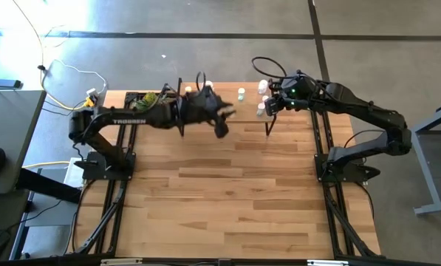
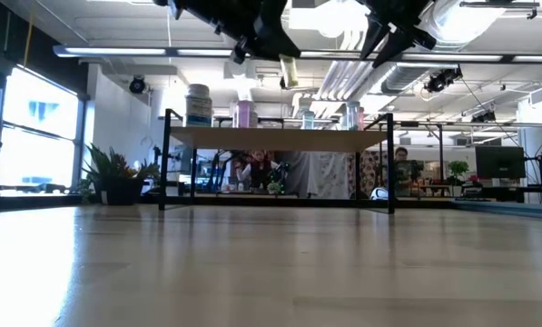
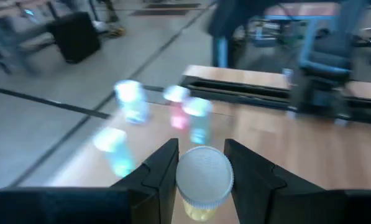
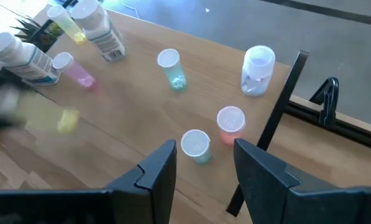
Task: Pick and place medicine bottles onto shelf by color
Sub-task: Put the yellow medicine bottle on the shelf
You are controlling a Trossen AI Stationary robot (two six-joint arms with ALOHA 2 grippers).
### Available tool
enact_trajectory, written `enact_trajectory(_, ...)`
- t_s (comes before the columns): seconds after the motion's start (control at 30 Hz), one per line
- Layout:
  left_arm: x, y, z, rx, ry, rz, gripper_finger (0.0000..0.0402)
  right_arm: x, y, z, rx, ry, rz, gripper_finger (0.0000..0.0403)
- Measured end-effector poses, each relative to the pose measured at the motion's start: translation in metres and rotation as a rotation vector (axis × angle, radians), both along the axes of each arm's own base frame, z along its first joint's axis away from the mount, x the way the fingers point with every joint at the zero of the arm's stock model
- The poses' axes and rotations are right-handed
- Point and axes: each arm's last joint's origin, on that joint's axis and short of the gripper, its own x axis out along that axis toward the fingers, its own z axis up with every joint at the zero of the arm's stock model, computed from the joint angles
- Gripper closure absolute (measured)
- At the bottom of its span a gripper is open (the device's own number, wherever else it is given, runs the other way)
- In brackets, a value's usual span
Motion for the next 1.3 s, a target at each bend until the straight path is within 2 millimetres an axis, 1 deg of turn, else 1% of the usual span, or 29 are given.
enact_trajectory(0.1, -0.007, 0.019, 0.006, 0.031, 0.006, 0.034, 0.0290, 0.000, 0.000, -0.003, 0.011, 0.003, -0.010, 0.0251)
enact_trajectory(0.2, -0.012, 0.032, 0.008, 0.043, 0.003, 0.056, 0.0291, 0.000, 0.000, -0.010, 0.030, 0.016, -0.023, 0.0251)
enact_trajectory(0.3, -0.017, 0.042, 0.005, 0.022, 0.024, 0.084, 0.0291, 0.000, 0.000, -0.016, 0.042, 0.042, -0.024, 0.0251)
enact_trajectory(0.37, -0.018, 0.046, -0.001, -0.005, 0.047, 0.099, 0.0291, 0.000, 0.000, -0.018, 0.053, 0.043, -0.034, 0.0251)
enact_trajectory(0.47, -0.016, 0.047, -0.012, -0.041, 0.110, 0.086, 0.0291, -0.001, 0.000, -0.018, 0.063, 0.037, -0.048, 0.0251)
enact_trajectory(0.63, -0.007, 0.046, -0.025, -0.055, 0.129, 0.062, 0.0291, -0.001, -0.001, -0.018, 0.069, 0.032, -0.062, 0.0251)
enact_trajectory(0.97, 0.004, 0.050, -0.044, -0.081, 0.161, 0.036, 0.0291, -0.002, -0.002, -0.018, 0.048, 0.042, -0.080, 0.0251)
enact_trajectory(1.3, 0.005, 0.050, -0.046, -0.078, 0.166, 0.047, 0.0289, -0.002, -0.002, -0.018, 0.050, 0.042, -0.080, 0.0251)
